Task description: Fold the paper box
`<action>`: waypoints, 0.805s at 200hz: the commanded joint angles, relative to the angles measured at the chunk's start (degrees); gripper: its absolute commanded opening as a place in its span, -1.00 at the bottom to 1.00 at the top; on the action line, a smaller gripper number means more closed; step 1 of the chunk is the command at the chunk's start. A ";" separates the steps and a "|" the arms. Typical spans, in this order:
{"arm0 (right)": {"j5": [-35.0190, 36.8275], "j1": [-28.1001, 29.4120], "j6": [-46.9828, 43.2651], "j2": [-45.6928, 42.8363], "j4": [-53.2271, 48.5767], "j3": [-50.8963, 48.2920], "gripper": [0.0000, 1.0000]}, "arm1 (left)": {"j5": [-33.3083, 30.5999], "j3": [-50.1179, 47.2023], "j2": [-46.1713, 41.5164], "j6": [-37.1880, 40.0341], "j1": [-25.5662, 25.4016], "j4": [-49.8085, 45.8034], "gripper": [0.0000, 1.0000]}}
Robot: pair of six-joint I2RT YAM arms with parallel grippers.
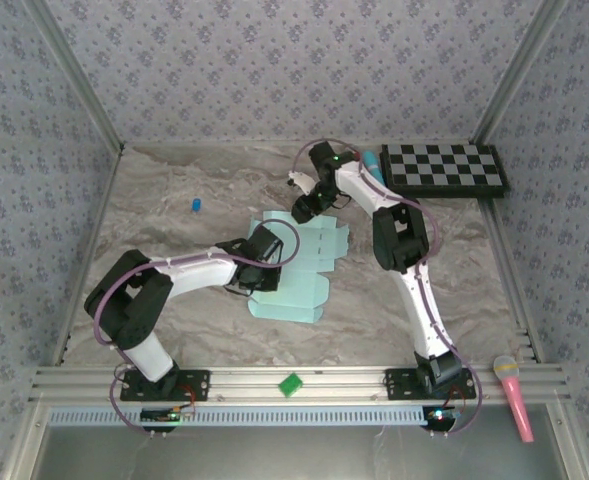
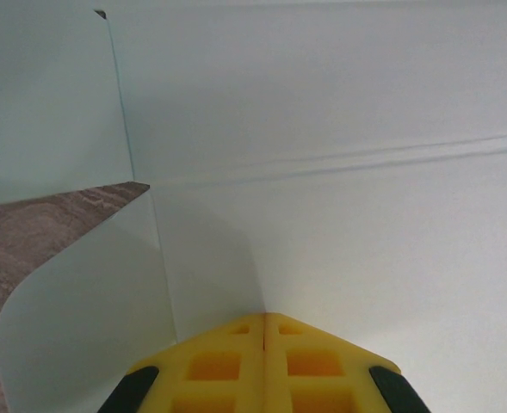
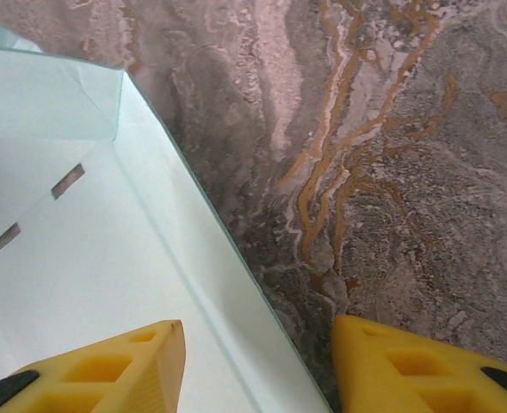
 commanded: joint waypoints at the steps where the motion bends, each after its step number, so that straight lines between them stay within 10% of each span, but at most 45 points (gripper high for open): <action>1: -5.64 0.44 -3.96 0.29 -6.86 1.51 -0.08 | -3.44 -0.67 2.07 0.70 0.18 -2.15 -1.00; 161: 4.25 2.77 -14.53 -6.70 -5.54 -2.28 -0.68 | -5.03 -0.53 1.44 0.90 0.20 -3.10 -1.00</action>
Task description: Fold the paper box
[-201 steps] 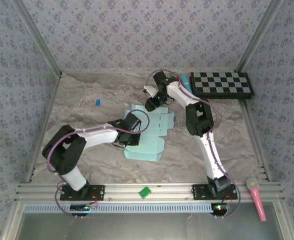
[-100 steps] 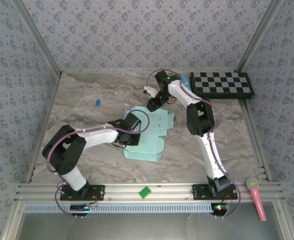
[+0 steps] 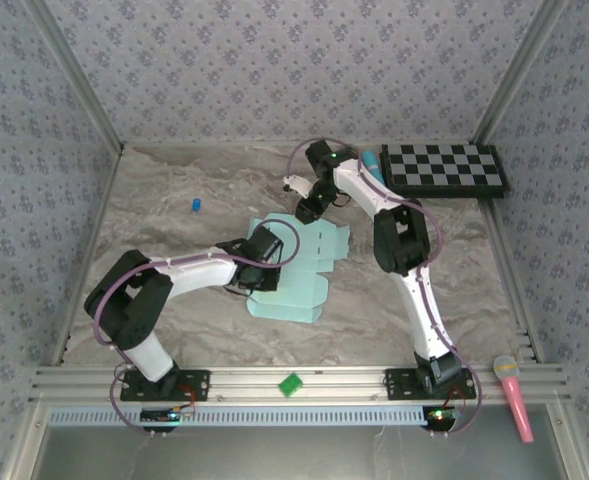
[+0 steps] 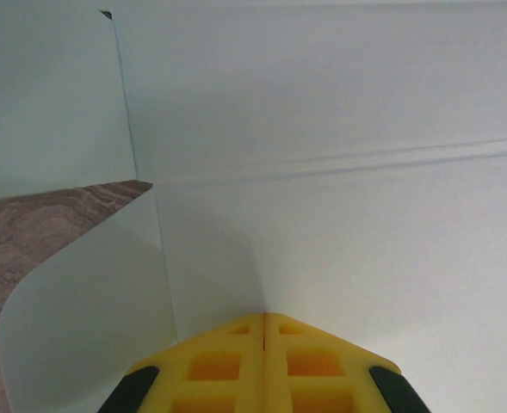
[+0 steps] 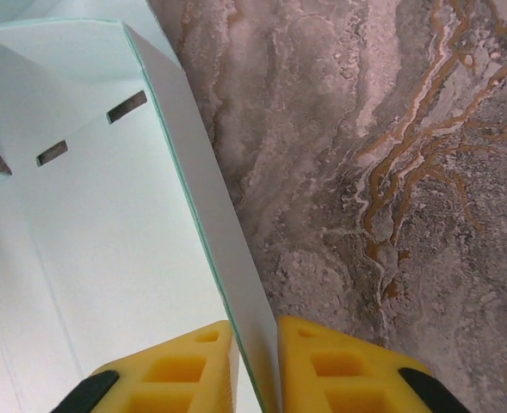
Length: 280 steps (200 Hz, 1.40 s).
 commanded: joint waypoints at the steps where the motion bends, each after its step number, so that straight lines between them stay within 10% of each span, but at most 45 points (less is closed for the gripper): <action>1: 1.30 1.16 -2.56 -3.52 -0.48 -1.98 -0.69 | -3.87 -0.53 1.44 0.76 0.23 -2.87 -1.00; 60: 5.55 1.77 -4.37 -7.22 6.69 -7.57 -1.00 | -3.69 -0.73 0.04 0.89 0.29 -2.42 -1.00; 174: 12.59 2.65 -12.42 -17.17 24.09 -21.15 -1.00 | -8.91 -8.85 -10.41 -0.76 0.65 1.95 -0.54; 231: 15.64 3.94 -15.73 -20.35 31.30 -26.21 -1.00 | -9.04 -13.47 -12.24 -4.74 1.80 4.76 -1.00; 280: 19.15 5.48 -17.18 -23.37 36.92 -30.72 -1.00 | -7.13 -15.90 -11.06 -6.16 2.32 10.02 -1.00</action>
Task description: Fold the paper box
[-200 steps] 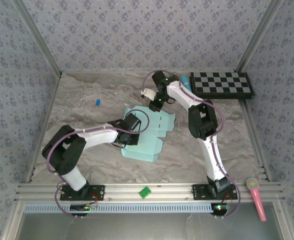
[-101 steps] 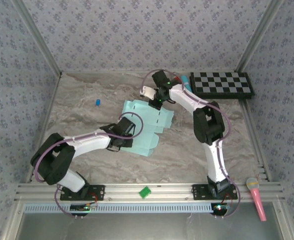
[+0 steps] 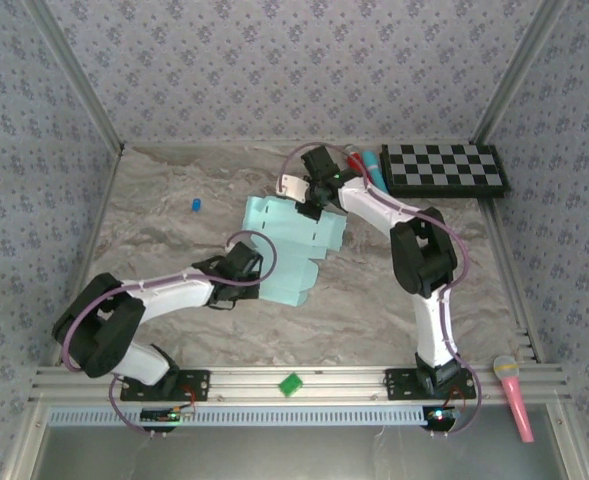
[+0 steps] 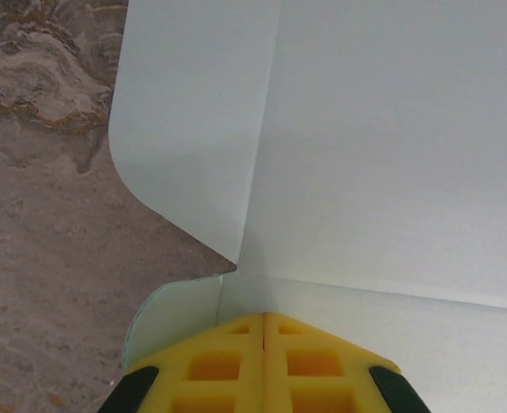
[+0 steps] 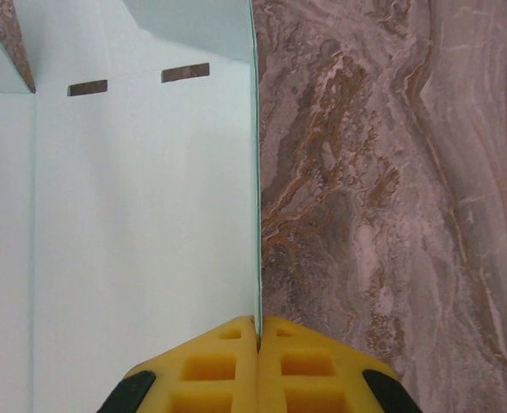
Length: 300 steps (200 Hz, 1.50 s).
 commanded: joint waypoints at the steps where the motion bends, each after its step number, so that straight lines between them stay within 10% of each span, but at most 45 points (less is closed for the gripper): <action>1: 3.12 0.89 -2.57 -3.76 4.47 -2.53 -1.00 | 0.68 -1.68 0.66 -1.69 0.70 2.66 -1.00; 300: 16.99 9.97 -10.24 -12.65 39.77 -32.39 -1.00 | 3.71 -2.32 8.08 -4.69 1.86 23.48 -1.00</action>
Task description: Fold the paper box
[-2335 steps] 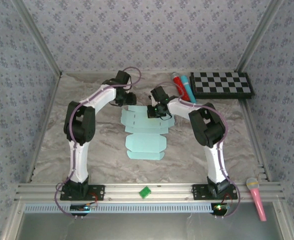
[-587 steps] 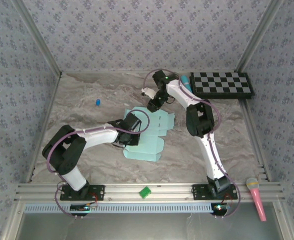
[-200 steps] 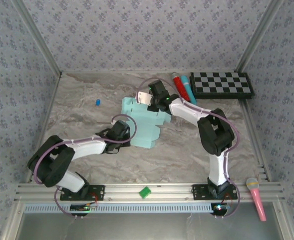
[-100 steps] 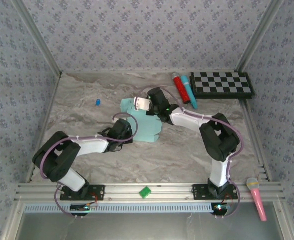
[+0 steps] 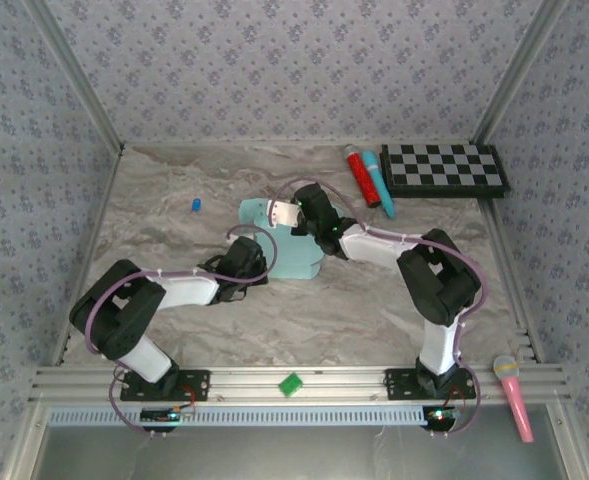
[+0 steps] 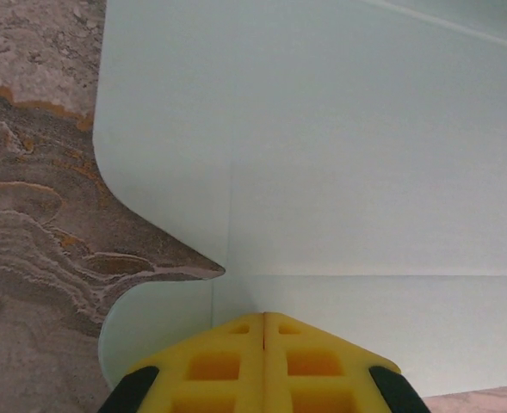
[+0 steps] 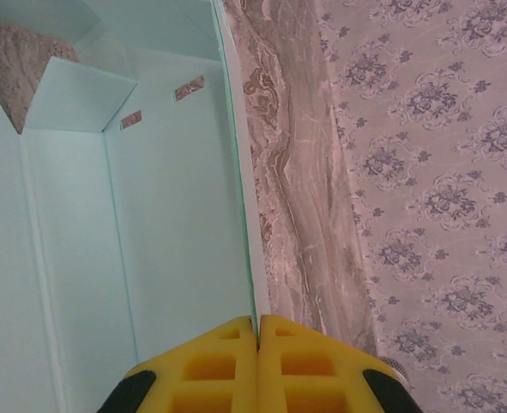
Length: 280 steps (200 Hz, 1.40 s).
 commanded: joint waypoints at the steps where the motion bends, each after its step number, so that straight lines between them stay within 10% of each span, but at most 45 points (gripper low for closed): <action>1: -0.85 0.75 -0.77 0.87 -0.74 -1.77 -1.00 | 2.29 -0.21 1.33 0.00 0.10 0.61 -1.00; 76: -0.29 0.21 -3.16 1.25 1.66 -1.44 -1.00 | 1.95 -1.10 -4.50 1.98 0.02 -0.87 -0.99; 150: -0.61 -0.51 -7.37 2.37 4.76 -0.69 -1.00 | -7.05 1.68 -19.90 7.97 0.66 -15.02 -0.50; 209: -0.81 -0.31 -8.83 2.47 5.95 -0.12 -1.00 | -3.76 6.20 -24.43 12.86 17.91 -23.32 -0.33; 280: 0.17 0.59 -10.12 2.57 9.11 -1.83 -1.00 | 10.80 19.81 -5.05 16.95 29.54 -22.35 -0.17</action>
